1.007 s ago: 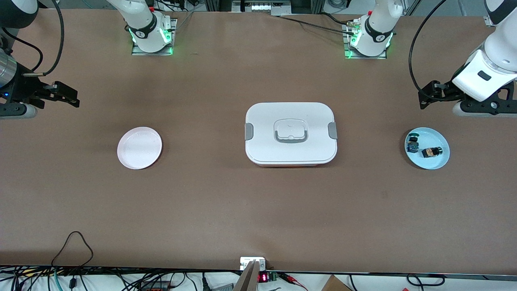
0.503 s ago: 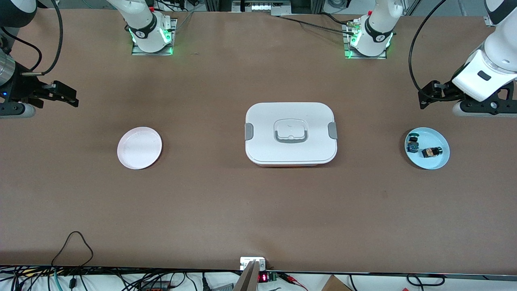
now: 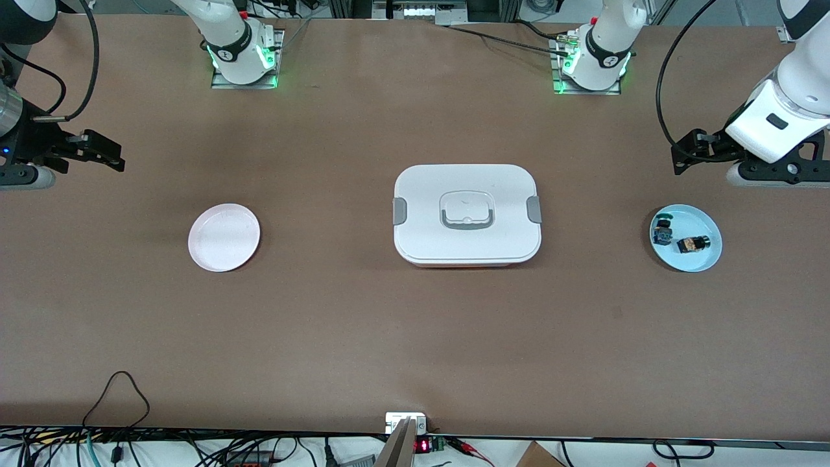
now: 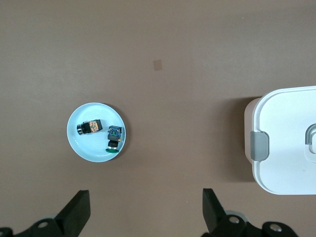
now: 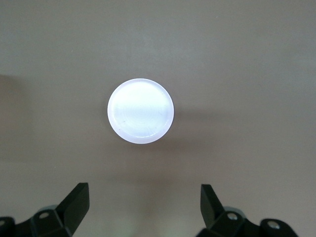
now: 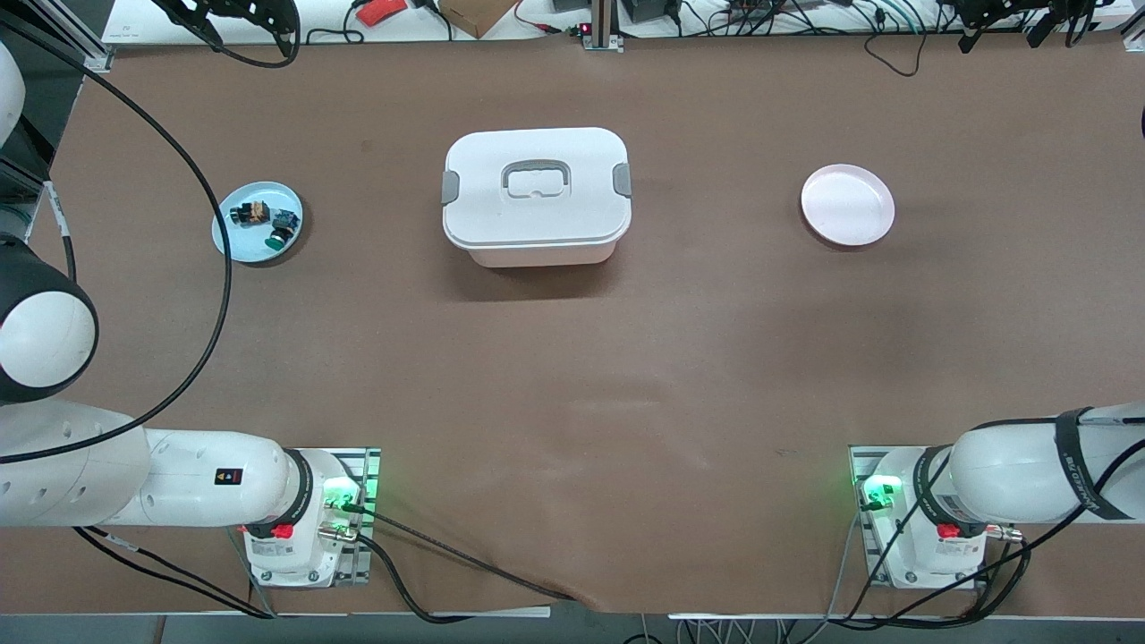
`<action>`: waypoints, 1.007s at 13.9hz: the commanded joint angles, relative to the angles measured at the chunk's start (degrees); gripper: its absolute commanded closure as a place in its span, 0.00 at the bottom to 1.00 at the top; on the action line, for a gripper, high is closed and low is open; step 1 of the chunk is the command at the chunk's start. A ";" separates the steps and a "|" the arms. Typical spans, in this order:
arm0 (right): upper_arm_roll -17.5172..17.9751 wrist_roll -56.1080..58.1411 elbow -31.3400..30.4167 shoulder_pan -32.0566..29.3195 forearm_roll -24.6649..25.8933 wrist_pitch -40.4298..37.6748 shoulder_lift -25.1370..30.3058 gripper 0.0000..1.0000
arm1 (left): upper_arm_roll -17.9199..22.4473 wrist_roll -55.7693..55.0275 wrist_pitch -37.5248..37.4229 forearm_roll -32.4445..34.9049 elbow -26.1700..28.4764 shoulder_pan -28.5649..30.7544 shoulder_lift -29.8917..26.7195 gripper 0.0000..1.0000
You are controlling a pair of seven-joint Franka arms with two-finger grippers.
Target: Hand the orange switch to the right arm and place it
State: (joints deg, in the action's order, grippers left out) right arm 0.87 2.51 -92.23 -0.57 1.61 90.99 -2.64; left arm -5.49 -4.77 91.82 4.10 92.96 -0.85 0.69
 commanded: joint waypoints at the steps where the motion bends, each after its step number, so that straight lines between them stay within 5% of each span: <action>1: 0.01 0.92 -0.58 -0.57 -0.73 -0.46 0.80 0.00 | 0.22 0.29 -1.91 -1.03 -2.08 -0.29 0.98 0.00; 14: 0.01 0.92 -0.41 -1.27 -0.73 0.24 0.62 0.00 | 0.92 0.38 -4.62 -1.64 -1.90 0.68 1.06 0.00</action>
State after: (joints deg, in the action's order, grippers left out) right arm 0.60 2.51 -92.24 -1.05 1.61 91.03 -2.64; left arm -5.20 -4.84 89.81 4.09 92.95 -0.53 0.75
